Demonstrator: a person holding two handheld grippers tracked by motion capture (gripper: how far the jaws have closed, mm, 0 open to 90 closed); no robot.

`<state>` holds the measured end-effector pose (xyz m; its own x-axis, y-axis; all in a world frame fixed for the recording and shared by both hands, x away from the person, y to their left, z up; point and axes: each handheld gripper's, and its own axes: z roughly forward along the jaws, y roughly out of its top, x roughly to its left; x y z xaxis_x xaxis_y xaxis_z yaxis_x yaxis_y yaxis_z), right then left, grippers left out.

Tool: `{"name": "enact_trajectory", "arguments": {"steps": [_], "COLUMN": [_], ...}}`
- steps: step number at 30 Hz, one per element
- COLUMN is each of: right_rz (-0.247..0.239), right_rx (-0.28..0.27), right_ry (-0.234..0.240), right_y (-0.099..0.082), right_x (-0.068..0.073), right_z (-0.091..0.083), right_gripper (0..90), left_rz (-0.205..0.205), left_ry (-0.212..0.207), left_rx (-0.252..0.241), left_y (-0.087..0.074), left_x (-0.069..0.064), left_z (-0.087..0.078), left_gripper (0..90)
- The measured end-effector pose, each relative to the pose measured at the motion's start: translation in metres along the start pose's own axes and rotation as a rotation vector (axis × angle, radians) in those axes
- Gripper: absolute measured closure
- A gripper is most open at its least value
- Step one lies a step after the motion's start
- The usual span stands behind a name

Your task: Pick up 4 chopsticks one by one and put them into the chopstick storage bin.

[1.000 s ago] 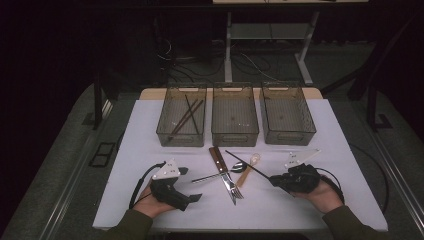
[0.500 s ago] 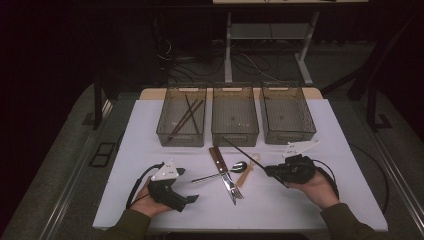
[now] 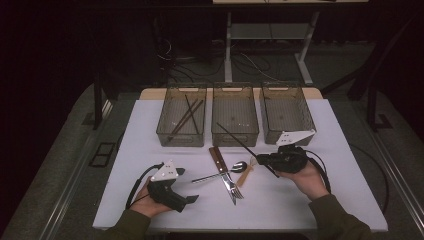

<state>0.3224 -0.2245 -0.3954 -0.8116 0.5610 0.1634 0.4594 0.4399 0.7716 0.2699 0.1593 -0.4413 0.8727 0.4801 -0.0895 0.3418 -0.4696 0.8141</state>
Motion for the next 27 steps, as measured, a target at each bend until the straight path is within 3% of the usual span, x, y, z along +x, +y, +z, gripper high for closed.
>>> {"name": "enact_trajectory", "arguments": {"steps": [11, 27], "right_rz": [0.003, 0.03], "right_rx": [-0.004, -0.06], "right_ry": [-0.008, -0.032], "right_y": [0.017, 0.06], "right_x": [0.001, 0.005], "right_z": [0.018, 0.046], "right_gripper": [85.3, 85.2], "left_rz": [-0.01, -0.016], "left_ry": [-0.003, -0.005], "left_rx": [-0.004, -0.014], "left_y": [0.0, 0.001], "left_x": [-0.001, -0.002], "left_z": [0.001, 0.002], "left_gripper": [0.0, 0.0]}}
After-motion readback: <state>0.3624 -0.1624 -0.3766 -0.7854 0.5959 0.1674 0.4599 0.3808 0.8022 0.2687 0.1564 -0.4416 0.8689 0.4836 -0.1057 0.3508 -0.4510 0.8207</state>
